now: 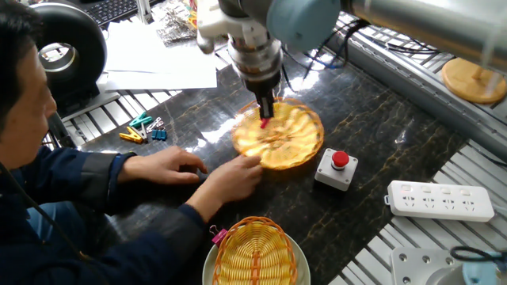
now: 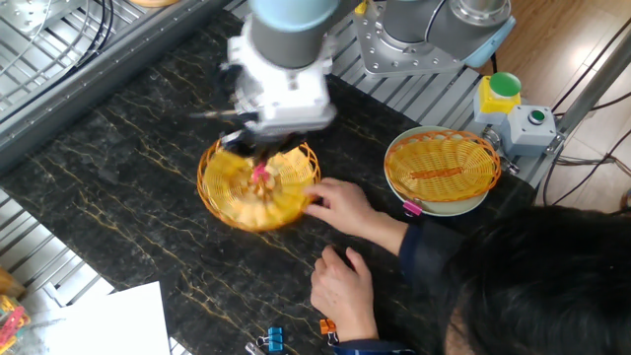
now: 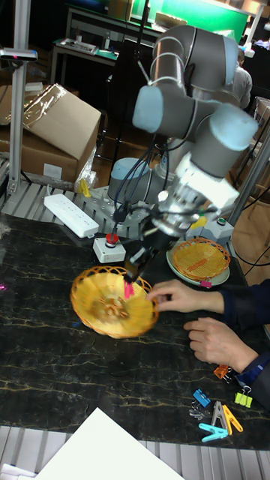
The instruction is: Use a clamp
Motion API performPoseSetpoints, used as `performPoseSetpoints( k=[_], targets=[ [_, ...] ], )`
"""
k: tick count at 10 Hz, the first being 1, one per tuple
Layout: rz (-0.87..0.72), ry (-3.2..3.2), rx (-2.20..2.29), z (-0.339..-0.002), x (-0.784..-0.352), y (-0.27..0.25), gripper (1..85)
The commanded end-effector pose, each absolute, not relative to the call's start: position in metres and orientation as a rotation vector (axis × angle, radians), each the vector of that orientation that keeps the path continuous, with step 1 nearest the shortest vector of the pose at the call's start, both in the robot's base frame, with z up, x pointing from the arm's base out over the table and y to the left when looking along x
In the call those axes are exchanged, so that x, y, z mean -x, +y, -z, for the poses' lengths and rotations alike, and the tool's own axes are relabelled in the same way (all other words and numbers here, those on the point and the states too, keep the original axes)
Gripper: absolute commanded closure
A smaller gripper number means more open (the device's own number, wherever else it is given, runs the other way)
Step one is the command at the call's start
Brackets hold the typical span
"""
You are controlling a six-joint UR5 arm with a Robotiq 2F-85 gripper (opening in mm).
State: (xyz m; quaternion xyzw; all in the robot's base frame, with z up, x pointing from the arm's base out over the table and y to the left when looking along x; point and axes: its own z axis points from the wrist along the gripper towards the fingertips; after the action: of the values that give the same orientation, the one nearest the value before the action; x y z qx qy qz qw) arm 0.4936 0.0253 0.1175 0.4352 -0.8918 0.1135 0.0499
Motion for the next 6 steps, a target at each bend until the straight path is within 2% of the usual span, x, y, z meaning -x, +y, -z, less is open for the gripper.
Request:
performPoseSetpoints(
  k=[1,2,6],
  targets=[
    [-0.393,-2.689,-1.317,-0.12,-0.453,0.039,84.7],
    [-0.394,-2.691,-1.328,-0.115,-0.46,0.037,84.7],
    [-0.459,-2.581,-1.556,-0.119,-0.533,-0.002,84.7]
  ],
)
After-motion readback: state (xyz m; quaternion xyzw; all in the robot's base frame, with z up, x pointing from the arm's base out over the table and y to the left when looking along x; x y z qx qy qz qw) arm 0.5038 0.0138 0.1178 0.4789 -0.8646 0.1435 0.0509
